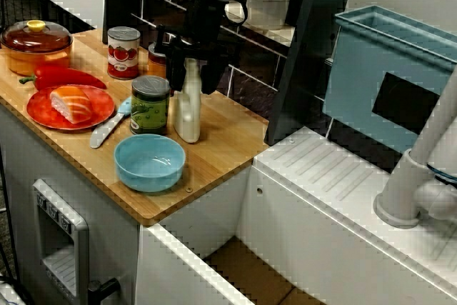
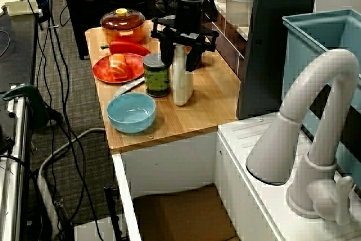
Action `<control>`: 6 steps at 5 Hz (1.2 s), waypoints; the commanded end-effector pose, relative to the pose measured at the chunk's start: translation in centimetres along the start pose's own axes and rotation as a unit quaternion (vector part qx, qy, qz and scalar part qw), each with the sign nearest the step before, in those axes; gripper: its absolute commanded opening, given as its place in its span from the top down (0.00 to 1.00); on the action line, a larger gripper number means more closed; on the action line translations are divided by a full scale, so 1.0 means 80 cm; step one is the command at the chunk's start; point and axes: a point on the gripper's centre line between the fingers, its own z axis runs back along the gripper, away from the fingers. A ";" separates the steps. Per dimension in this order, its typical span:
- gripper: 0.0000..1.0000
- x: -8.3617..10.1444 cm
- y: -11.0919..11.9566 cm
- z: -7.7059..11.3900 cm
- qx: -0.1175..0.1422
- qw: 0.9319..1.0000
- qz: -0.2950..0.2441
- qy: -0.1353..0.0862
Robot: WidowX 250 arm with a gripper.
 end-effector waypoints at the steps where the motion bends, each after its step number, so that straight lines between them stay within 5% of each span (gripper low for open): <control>1: 1.00 -0.001 0.008 0.069 -0.070 0.997 -0.005 -0.015; 6: 1.00 -0.012 0.030 0.135 -0.110 0.992 -0.057 0.017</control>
